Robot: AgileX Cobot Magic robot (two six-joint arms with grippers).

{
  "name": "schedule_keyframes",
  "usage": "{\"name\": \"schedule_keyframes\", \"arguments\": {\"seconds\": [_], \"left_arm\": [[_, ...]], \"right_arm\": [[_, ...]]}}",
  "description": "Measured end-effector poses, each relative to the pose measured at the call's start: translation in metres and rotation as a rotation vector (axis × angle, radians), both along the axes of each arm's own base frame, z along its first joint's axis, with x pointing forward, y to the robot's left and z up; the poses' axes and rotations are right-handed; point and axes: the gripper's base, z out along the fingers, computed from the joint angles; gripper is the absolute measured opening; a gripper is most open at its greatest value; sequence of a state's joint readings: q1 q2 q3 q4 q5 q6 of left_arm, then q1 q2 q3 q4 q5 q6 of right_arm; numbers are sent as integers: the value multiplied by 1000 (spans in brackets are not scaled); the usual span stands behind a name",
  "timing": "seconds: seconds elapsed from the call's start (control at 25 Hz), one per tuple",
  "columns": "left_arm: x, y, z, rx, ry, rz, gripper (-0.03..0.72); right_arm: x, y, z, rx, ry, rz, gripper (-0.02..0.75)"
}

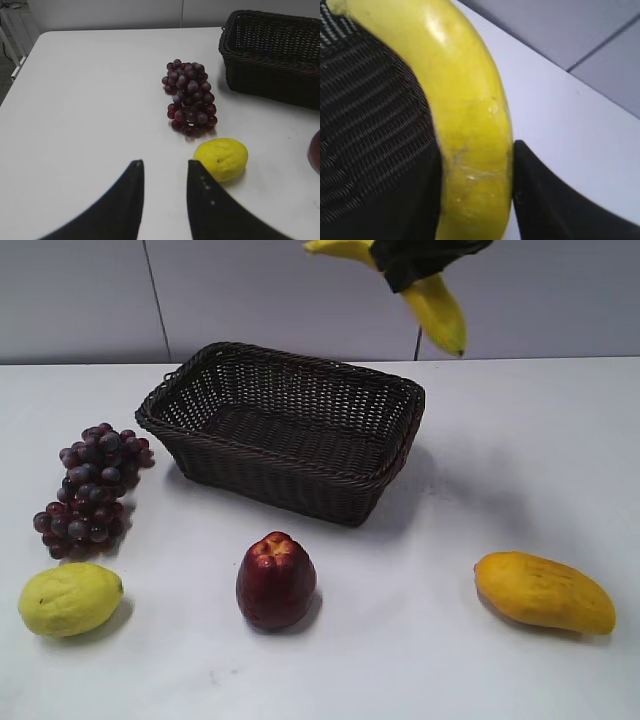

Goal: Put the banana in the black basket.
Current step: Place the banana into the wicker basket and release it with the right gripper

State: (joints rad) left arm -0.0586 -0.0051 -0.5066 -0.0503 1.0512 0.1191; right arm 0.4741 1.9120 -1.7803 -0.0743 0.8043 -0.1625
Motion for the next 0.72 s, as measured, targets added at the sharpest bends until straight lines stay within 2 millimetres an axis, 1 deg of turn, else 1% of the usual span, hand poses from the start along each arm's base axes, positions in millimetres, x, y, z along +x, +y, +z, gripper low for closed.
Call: {"name": "schedule_keyframes", "arguments": {"seconds": [0.16, 0.32, 0.36, 0.48, 0.6, 0.72], "left_arm": [[0, 0, 0, -1, 0, 0, 220], [0, 0, 0, -1, 0, 0, 220], [0, 0, 0, -1, 0, 0, 220], [0, 0, 0, -1, 0, 0, 220], [0, 0, 0, -1, 0, 0, 220], [0, 0, 0, -1, 0, 0, 220]], "right_arm": [[3, 31, -18, 24, -42, 63, 334], [9, 54, -57, 4, -5, 101, 334], [11, 59, -70, -6, 14, 108, 334], [15, 68, -100, -25, 47, 121, 334], [21, 73, -125, -31, 61, 125, 334], [25, 76, -143, -34, 69, 127, 334]]}}
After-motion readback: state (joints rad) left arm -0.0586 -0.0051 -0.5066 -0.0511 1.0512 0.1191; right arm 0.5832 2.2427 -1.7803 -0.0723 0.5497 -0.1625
